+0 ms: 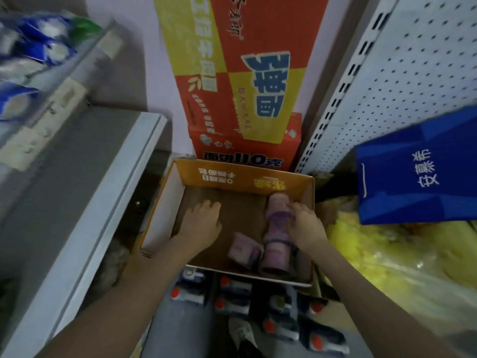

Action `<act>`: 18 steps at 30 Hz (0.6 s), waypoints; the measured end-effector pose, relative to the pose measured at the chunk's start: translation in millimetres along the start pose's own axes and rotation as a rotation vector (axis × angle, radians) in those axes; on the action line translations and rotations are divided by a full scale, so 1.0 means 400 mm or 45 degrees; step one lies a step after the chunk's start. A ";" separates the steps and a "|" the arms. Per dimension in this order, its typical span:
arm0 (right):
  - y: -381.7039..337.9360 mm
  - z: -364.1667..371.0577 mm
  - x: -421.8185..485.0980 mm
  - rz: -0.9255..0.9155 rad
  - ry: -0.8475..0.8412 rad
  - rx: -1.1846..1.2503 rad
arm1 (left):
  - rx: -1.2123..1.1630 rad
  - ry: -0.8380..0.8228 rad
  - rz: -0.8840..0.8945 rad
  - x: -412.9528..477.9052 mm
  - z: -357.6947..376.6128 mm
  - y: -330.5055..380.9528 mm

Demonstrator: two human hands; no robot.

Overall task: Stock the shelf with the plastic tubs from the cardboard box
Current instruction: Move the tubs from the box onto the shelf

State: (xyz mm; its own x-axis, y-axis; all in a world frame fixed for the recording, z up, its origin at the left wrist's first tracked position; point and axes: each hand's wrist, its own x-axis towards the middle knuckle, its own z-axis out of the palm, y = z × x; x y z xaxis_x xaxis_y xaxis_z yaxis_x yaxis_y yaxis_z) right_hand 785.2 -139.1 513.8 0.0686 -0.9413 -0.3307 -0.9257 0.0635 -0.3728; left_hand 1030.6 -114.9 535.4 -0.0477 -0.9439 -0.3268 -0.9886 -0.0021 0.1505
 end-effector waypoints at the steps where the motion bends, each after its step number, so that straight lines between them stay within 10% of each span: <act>1: 0.011 0.021 0.007 0.021 -0.024 0.043 | -0.042 -0.047 -0.008 0.013 0.030 0.004; 18: 0.144 0.315 0.018 0.242 -0.355 0.004 | -0.760 -0.670 -0.230 0.168 0.443 0.060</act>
State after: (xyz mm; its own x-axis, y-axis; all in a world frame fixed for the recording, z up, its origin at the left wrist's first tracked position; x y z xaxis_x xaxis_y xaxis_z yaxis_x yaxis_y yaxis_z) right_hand 779.0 -100.6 380.7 -0.0059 -0.7856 -0.6187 -0.9306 0.2308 -0.2841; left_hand 978.4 -120.1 351.6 -0.1025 -0.6337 -0.7667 -0.7520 -0.4551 0.4768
